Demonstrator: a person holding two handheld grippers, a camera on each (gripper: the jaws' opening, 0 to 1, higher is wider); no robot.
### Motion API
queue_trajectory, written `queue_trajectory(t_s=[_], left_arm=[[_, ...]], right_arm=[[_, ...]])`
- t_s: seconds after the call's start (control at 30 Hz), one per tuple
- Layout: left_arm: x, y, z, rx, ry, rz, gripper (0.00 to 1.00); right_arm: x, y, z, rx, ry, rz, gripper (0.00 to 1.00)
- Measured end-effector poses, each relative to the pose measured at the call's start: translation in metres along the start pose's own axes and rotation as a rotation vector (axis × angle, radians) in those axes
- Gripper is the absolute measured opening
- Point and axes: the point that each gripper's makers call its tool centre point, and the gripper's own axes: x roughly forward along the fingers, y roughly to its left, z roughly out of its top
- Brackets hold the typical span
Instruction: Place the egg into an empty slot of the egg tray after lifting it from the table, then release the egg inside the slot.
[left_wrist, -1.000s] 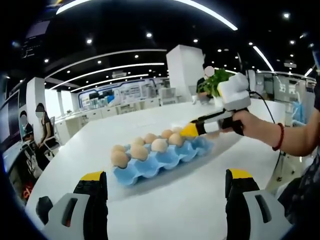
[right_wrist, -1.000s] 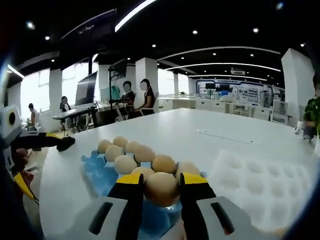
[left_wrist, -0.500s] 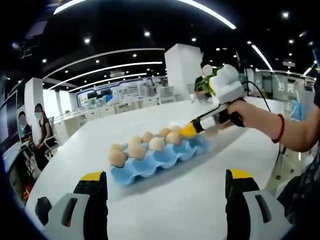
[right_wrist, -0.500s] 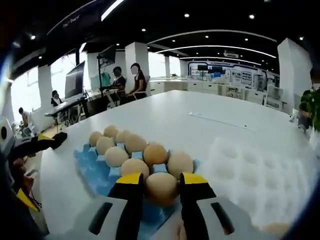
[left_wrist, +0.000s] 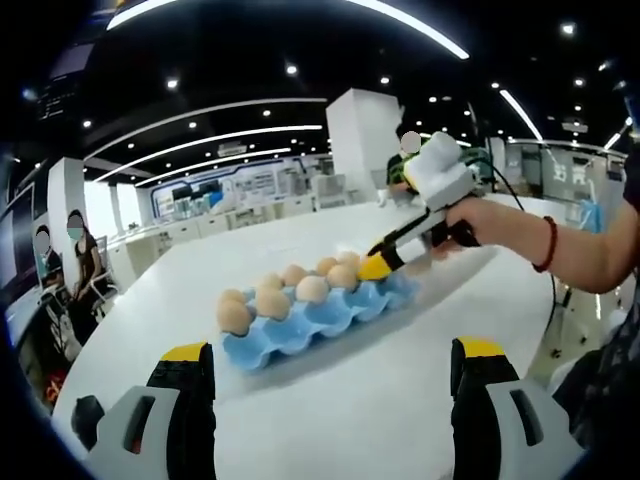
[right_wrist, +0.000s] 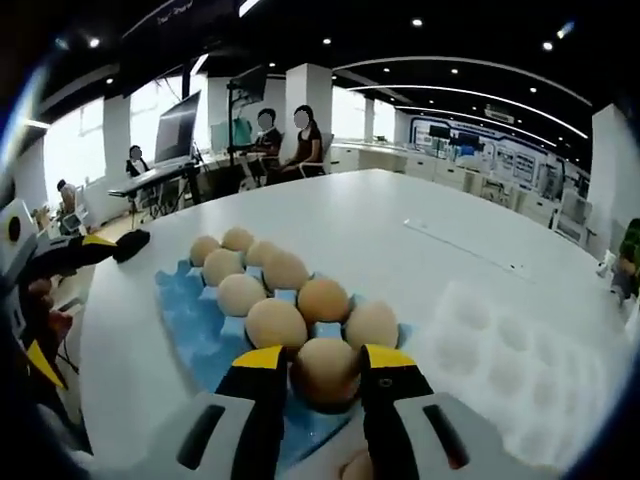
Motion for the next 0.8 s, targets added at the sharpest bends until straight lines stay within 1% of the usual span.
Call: queue_trajectory(t_s=[0.1,0.2,0.27,0.53,0.57,0.6,0.67,0.7,0.8], left_arm=[[0.0,-0.001,0.0,-0.001,0.001,0.0,1.0],[0.001,-0.002,-0.002,0.002,0.006,-0.006,1.0],[0.001,-0.003,-0.002,0.005,0.007,-0.01,1.0],[0.002,0.002,0.001,-0.008,-0.002,0.004,1.0],[0.002,0.002,0.002,-0.013,-0.007,0.006,1.0],[0.002,0.002,0.003,-0.019,-0.015,0.005,1.0],[0.001,0.001,0.008,-0.037,-0.044,-0.009,1.0],[0.001,0.001,0.009,-0.041,-0.047,-0.012,1.0],[0.001,-0.001,0.009,-0.029,-0.049,-0.011,1.0]], right_arm=[[0.002,0.0,0.0,0.003,0.002,-0.006,0.31],[-0.001,0.001,-0.001,0.002,0.001,-0.008,0.31],[0.001,-0.001,0.0,0.0,0.0,-0.013,0.32],[0.001,0.001,0.002,-0.033,-0.035,-0.011,0.38],[0.001,0.001,0.003,-0.033,-0.04,-0.007,0.4],[0.001,0.001,0.003,-0.032,-0.044,-0.006,0.44],[0.002,0.003,0.007,-0.002,-0.073,0.0,0.54],[0.001,0.003,0.007,0.004,-0.08,0.005,0.57],[0.001,0.005,0.009,0.007,-0.1,0.005,0.58]])
